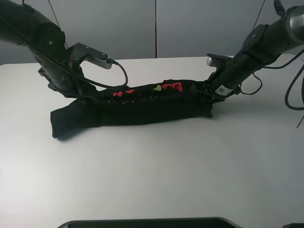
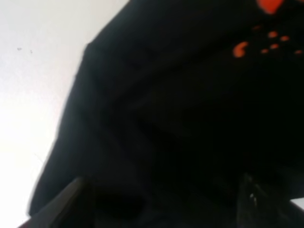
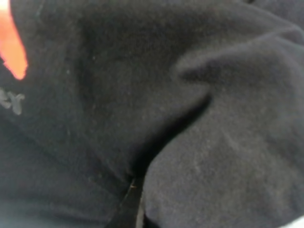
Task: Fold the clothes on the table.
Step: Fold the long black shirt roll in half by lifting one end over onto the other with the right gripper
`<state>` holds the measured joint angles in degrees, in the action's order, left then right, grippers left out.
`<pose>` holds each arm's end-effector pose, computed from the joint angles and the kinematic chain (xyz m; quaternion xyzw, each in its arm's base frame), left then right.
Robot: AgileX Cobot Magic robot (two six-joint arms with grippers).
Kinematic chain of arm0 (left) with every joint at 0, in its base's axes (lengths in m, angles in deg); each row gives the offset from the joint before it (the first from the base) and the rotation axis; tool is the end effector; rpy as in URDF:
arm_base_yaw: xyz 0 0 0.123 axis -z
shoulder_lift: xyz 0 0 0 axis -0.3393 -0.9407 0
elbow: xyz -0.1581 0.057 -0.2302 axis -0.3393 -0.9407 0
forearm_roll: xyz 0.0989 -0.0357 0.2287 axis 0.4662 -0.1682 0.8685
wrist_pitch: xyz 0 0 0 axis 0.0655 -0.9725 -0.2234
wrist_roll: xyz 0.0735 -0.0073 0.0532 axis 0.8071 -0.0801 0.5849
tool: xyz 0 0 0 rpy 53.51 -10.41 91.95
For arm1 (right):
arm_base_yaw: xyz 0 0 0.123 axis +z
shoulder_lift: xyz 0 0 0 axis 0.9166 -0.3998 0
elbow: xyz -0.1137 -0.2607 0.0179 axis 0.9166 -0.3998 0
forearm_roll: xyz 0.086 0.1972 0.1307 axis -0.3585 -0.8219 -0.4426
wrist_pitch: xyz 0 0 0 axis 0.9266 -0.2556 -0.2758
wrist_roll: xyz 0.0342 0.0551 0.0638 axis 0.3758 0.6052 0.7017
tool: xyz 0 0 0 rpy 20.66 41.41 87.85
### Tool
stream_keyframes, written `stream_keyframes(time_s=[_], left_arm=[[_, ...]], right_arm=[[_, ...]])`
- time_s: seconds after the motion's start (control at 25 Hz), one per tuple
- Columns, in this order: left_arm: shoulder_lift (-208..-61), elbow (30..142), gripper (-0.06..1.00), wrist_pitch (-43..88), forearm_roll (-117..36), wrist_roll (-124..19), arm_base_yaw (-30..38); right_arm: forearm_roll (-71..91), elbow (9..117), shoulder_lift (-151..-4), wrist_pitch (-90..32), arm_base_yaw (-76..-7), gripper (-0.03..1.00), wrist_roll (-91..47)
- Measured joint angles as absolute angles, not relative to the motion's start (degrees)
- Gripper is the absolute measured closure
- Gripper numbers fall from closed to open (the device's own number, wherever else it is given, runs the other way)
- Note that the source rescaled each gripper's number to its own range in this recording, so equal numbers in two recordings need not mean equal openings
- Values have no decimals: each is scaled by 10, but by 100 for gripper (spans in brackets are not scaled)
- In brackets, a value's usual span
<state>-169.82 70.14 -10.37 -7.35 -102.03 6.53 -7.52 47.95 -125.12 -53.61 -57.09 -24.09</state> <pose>0.3275 -0.1423 0.1513 0.2174 0.9615 0.0659 0.1544 0.3567 0.0809 0.0771 -0.1194 0.9832 0.1243 0.0598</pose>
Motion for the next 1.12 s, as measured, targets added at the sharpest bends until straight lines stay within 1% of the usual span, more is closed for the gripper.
stream_keyframes(time_s=[0.16,0.32,0.72,0.96,1.12], left_arm=[[-1698,701,14,-104,-73,-1018,65],[-1698,701,14,-106,-72,-1017,65],[-1678,702,14,-125,-61,-1015,65],[-1630,704,14,-127,-55,-1013,65],[-1600,704,14,-127,-49,-1013,65]], right_arm=[[133,475,-1218,-528,-572,86,-111],[253,464,-1176,-561,-578,86,-52],[278,461,-1004,-574,-579,86,-31],[309,461,-943,-578,-579,86,5],[265,461,-922,-587,-565,86,-17]])
